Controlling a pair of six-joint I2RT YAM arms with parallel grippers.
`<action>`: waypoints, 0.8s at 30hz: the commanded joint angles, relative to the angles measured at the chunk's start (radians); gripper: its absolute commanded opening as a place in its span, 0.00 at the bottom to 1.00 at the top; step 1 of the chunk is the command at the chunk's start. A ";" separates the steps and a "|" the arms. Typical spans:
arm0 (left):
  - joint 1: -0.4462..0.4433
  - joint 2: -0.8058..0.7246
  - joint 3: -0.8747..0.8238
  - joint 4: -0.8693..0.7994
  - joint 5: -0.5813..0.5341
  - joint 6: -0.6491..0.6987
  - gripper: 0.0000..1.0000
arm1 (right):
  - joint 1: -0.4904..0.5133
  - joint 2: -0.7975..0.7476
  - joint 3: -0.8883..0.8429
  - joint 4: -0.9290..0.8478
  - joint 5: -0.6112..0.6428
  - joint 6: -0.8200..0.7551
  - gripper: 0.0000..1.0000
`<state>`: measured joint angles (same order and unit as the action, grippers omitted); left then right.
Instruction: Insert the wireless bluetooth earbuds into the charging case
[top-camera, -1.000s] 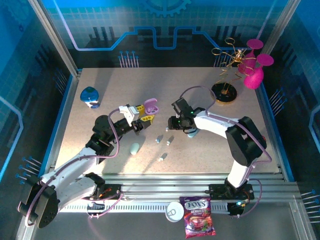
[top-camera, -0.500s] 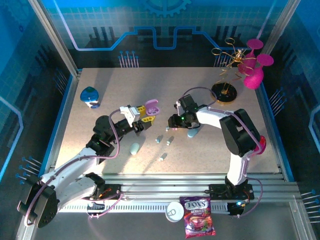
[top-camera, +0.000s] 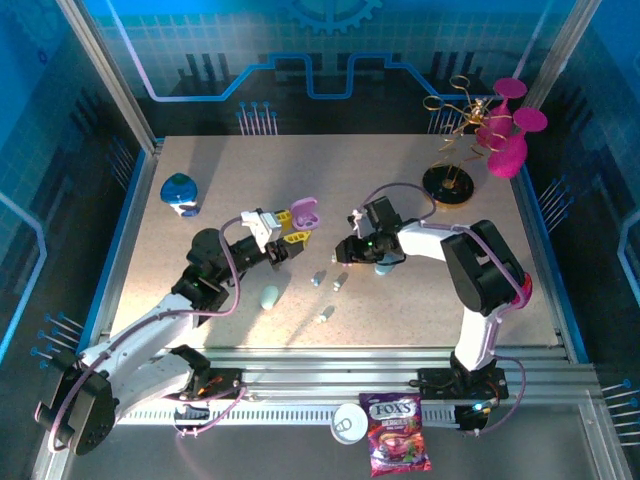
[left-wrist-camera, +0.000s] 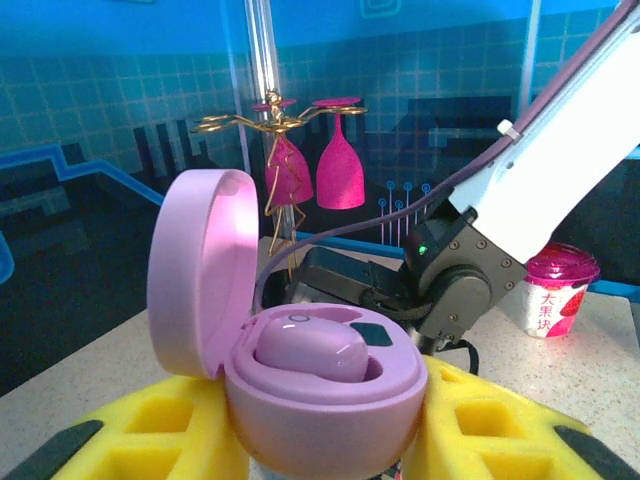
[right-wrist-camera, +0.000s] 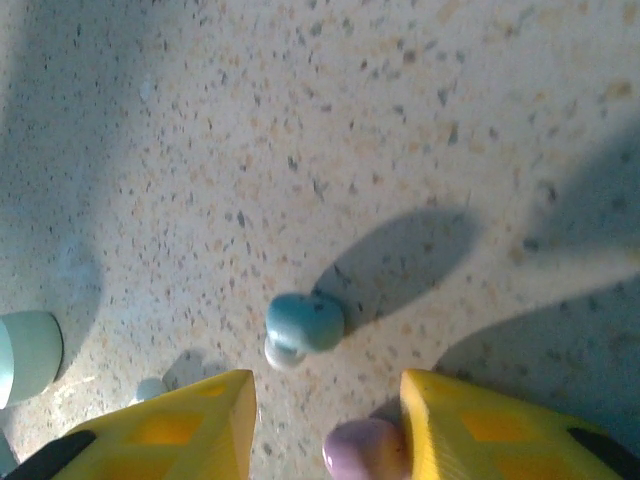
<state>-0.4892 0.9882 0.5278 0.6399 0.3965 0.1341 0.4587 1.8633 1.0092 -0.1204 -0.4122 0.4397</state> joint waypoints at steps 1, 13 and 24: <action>-0.008 0.002 0.034 0.022 0.005 0.013 0.22 | 0.000 -0.052 -0.040 -0.016 -0.019 -0.003 0.42; -0.012 -0.001 0.021 0.030 -0.004 0.014 0.22 | 0.016 -0.149 -0.059 -0.061 0.007 -0.009 0.41; -0.013 0.005 0.019 0.040 -0.001 0.010 0.22 | 0.006 -0.039 0.082 -0.164 0.076 -0.159 0.42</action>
<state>-0.4950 0.9970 0.5304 0.6403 0.3965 0.1341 0.4679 1.7786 1.0458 -0.2306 -0.3431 0.3496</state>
